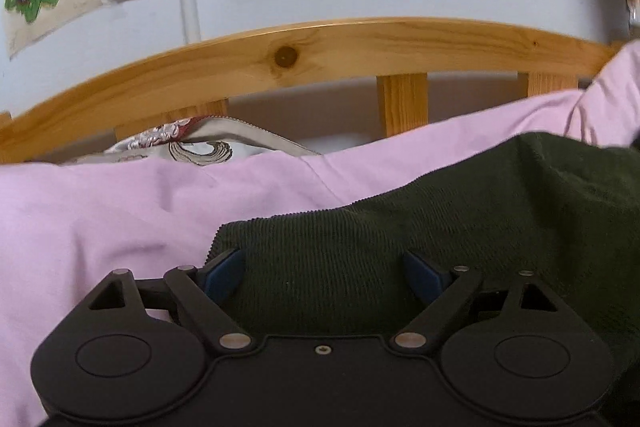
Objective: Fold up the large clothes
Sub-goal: 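Lift the hem with both grippers and fold it toward the collar, then open both grippers and release the folded shirt onto the sheet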
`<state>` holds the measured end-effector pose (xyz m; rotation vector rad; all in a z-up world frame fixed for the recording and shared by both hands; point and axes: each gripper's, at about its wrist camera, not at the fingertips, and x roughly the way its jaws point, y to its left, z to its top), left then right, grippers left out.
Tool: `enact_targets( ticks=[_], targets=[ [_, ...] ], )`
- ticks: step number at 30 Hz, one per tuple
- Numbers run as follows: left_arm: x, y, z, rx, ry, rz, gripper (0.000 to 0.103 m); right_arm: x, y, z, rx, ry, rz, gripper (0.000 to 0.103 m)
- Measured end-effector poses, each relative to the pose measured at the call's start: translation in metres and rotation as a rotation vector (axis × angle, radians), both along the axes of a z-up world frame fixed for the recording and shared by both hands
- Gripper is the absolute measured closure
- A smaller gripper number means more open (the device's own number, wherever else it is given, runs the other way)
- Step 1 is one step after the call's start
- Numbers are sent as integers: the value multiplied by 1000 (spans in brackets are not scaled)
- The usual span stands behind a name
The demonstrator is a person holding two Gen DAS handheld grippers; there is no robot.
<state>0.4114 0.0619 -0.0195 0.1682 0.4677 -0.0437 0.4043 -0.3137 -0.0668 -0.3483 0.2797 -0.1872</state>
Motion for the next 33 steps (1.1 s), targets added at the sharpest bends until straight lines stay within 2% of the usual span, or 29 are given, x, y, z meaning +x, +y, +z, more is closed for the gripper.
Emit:
enact_targets(
  ticks=[2,4,6,8,9,11,13,14,16,19,22,25,28,31,33],
  targets=[
    [-2,-7,6,30,-3,21,13,-10,8,15,-19,-4,-27,19],
    [-12,-11,18,27,-25,23,10,-26,21,32,-44,-75,-21,9],
    [-31,-13,31,-36,-74,-27,3,-49,37,44,-5,-126,80,4],
    [-52,-15,42,-146,-97,-99,1,-62,51,46,38,-116,206,1],
    [-61,-17,44,-205,-92,-150,1,-68,59,43,60,-94,297,1],
    [-67,-26,41,-267,-25,-233,1,-72,71,31,48,-45,373,1],
    [-66,-37,28,-237,51,-234,1,-64,82,8,-38,39,339,1],
    [-64,-42,20,-197,77,-224,0,-62,82,-1,-42,69,331,1],
    [-60,-48,1,-126,130,-224,0,-59,74,-18,38,76,322,1],
    [-60,-46,-11,-152,103,-219,1,-59,68,-22,83,77,310,1],
    [-55,-47,-16,-166,118,-194,0,-62,61,-3,130,156,313,1],
    [-60,-47,-5,-177,141,-206,1,-96,49,27,168,187,300,0],
    [-77,-34,12,-243,168,-210,1,-142,40,52,164,166,320,0],
    [-111,-24,25,-298,169,-220,1,-195,33,60,156,158,309,0],
    [-139,-21,31,-294,165,-233,1,-227,33,57,149,173,295,0]
  ],
)
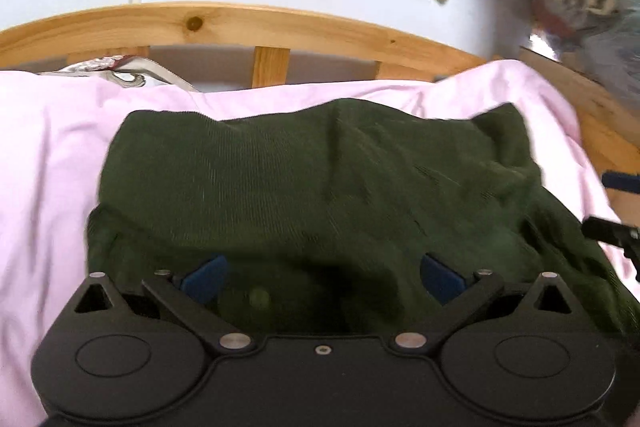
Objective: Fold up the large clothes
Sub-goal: 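Open both grippers and release the folded shirt onto the sheet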
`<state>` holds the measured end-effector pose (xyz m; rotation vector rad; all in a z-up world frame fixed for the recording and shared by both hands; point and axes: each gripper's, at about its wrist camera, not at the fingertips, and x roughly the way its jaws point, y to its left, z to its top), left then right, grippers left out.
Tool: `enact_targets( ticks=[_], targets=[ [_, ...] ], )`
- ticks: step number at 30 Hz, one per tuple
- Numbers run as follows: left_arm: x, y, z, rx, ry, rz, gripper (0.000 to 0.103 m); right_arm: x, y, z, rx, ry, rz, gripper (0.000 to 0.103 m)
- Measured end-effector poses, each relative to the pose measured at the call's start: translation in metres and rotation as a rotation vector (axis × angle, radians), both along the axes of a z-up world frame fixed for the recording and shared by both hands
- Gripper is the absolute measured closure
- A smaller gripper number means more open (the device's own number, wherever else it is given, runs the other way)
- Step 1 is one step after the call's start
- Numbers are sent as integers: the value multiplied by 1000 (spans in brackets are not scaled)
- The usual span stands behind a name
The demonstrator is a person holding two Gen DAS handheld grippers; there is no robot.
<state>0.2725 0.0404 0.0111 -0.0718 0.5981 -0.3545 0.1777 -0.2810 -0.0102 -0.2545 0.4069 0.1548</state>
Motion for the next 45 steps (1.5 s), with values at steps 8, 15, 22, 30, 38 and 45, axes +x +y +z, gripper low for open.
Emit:
enact_targets(
  ticks=[8,15,22,30,38,45],
  targets=[
    [-114,-12,0,53,-22,4,1,-112,12,-22,-3,51,-96,0],
    [-185,-28,-7,82,-95,1,1,-158,16,-32,-154,64,-190,0],
    [-203,-34,-13,200,-70,-7,1,-156,28,-45,-241,139,-177,0],
    [-220,-26,-15,238,-41,-37,1,-183,59,-47,-412,47,-53,0],
    [-234,-14,-7,217,-23,-16,1,-175,54,-43,-413,249,-26,0],
    [-240,-15,-29,295,21,-52,1,-179,56,-67,-375,333,27,0]
  ],
)
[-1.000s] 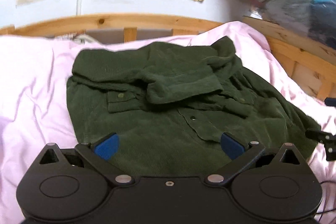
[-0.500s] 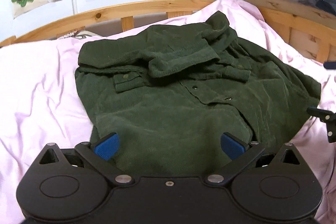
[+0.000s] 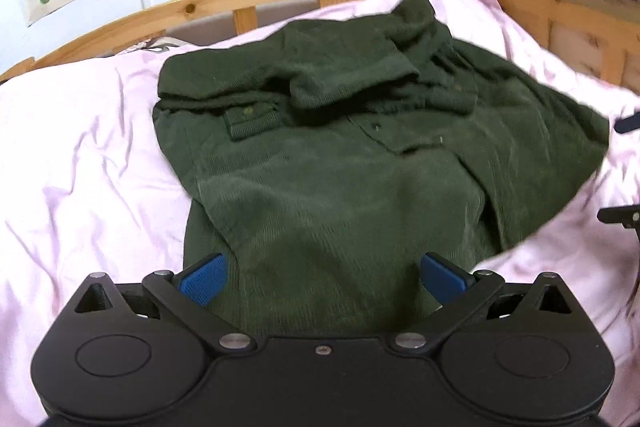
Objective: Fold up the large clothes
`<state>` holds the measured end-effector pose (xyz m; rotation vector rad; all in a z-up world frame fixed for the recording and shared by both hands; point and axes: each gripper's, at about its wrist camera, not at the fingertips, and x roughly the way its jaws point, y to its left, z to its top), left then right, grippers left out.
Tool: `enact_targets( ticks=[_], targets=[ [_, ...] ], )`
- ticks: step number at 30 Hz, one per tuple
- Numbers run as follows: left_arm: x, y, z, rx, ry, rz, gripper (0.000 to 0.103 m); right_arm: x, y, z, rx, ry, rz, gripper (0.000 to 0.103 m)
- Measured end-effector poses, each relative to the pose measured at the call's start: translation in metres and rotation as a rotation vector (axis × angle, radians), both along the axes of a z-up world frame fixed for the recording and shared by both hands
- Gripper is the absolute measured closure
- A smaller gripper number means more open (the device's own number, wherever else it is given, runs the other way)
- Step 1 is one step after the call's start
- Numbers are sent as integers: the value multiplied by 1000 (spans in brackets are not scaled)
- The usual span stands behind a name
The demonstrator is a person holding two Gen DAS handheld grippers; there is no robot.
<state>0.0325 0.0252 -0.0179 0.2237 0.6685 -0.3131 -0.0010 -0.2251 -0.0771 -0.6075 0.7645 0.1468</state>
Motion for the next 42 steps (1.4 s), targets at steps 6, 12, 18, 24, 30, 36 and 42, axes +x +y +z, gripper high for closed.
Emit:
enact_targets(
  ticks=[6,12,18,24,30,36,42],
  targets=[
    [3,-1,-4,14,5,-36,1,5,9,-22,-56,19,12,0],
    [11,8,9,-67,38,9,1,8,9,-27,-100,-47,76,0],
    [12,16,10,-144,62,22,1,4,14,-37,-165,-129,232,0],
    [12,8,10,-122,58,-34,1,28,11,-39,-99,-115,218,0],
    [13,-8,18,-134,35,-137,1,40,1,-29,59,-112,144,7],
    [5,-29,21,-115,-6,-236,1,45,-16,-2,361,-145,83,62],
    [-1,-54,9,-51,-9,-264,1,60,-48,20,698,-218,-8,96]
  ],
)
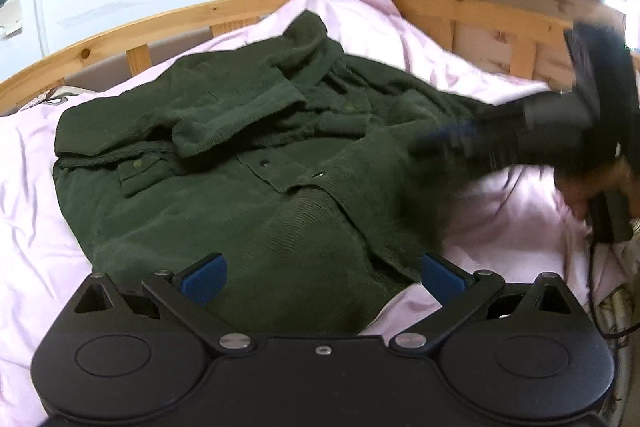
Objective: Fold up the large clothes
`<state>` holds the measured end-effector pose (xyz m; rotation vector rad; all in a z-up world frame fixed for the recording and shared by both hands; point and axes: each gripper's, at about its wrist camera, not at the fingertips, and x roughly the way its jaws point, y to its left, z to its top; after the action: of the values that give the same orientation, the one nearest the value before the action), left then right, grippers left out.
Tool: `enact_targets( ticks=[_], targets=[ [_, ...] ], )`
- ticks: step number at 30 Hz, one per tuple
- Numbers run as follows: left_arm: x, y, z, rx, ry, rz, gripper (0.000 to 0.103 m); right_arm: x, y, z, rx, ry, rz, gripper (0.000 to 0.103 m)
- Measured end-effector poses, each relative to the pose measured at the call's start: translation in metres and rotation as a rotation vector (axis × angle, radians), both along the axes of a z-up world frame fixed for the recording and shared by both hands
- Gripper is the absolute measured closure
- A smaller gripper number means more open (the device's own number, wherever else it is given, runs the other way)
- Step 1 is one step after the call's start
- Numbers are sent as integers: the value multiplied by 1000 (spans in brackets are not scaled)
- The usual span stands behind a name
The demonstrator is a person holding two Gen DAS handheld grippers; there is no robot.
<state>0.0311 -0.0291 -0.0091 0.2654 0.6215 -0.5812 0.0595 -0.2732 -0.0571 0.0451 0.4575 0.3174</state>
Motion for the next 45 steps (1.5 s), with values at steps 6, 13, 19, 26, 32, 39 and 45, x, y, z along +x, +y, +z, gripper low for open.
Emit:
enact_targets(
  ticks=[6,13,19,26,32,39,45],
  targets=[
    [2,-16,-16,58,40,49,1,8,-12,7,-24,28,8,84],
    [5,-2,-15,72,43,107,1,-36,25,-17,-602,67,132,39],
    [4,-1,-15,54,43,139,1,-50,48,-40,-737,108,202,30],
    [-5,-10,-11,25,46,84,1,-27,61,-43,-700,44,151,88],
    [-13,-14,-11,42,7,44,1,-18,32,-9,-438,-135,46,95],
    [-4,-41,-29,291,-96,73,1,-3,17,3,-243,-188,5,95],
    [5,-59,-52,482,-179,28,1,2,14,2,-241,-178,-7,95]
  ],
)
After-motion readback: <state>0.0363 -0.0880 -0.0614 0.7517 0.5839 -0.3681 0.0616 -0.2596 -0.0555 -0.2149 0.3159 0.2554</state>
